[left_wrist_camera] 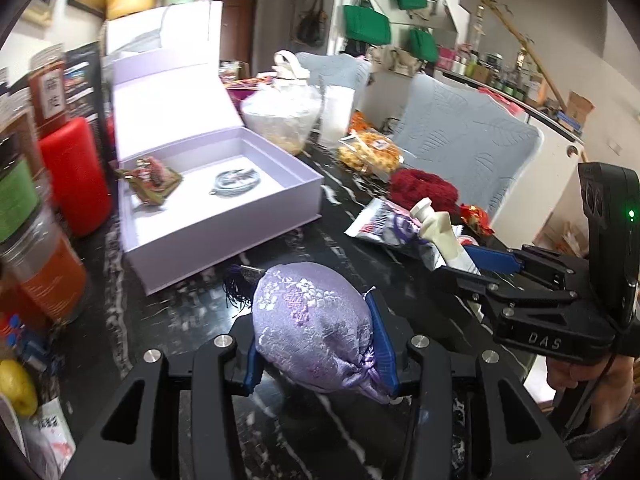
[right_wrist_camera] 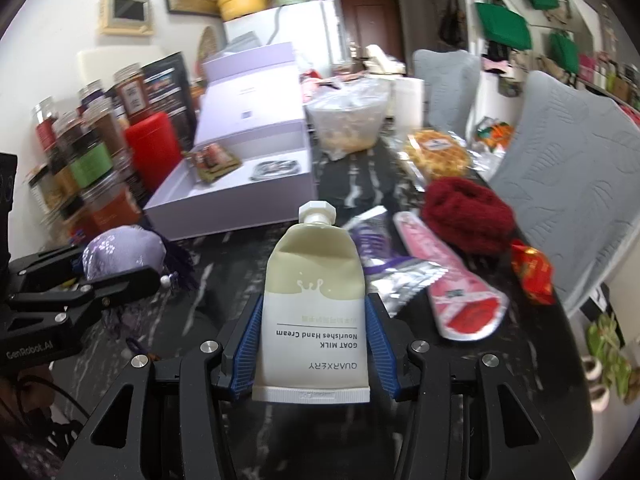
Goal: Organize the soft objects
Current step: 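Carry the lavender pouch and cream tube over the open lavender box with both tools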
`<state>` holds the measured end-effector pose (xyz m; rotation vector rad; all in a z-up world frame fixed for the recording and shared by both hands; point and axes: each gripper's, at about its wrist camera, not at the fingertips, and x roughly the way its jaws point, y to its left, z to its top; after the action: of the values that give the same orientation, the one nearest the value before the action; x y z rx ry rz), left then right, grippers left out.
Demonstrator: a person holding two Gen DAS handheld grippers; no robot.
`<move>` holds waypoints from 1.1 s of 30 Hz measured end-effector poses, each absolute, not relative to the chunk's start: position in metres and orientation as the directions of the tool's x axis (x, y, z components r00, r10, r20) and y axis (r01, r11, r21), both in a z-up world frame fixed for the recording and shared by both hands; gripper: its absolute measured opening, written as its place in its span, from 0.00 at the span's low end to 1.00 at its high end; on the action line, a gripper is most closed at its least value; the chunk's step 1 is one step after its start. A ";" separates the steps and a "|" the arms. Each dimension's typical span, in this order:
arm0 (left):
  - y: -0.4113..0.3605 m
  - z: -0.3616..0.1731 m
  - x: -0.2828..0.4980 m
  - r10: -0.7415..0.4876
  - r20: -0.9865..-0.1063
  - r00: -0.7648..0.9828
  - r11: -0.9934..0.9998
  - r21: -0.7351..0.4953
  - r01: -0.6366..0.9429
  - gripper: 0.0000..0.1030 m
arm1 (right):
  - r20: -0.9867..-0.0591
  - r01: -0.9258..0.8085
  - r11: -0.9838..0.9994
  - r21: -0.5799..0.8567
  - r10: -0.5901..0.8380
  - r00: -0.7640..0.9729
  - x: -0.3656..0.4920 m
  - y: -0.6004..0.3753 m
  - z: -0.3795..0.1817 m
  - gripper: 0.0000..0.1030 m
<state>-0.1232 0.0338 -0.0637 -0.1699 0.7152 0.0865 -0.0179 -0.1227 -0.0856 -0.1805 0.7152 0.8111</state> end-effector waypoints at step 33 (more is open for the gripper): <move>0.121 -0.025 -0.130 0.172 -0.580 0.796 0.947 -0.127 -0.297 0.43 | -0.601 -0.857 0.507 0.086 0.713 0.361 -0.049 -0.030 -0.047 0.48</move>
<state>-0.1305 0.1212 -0.0247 -0.2169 0.5998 0.2535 -0.0485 -0.0296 -0.0469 -0.2597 0.6319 1.0261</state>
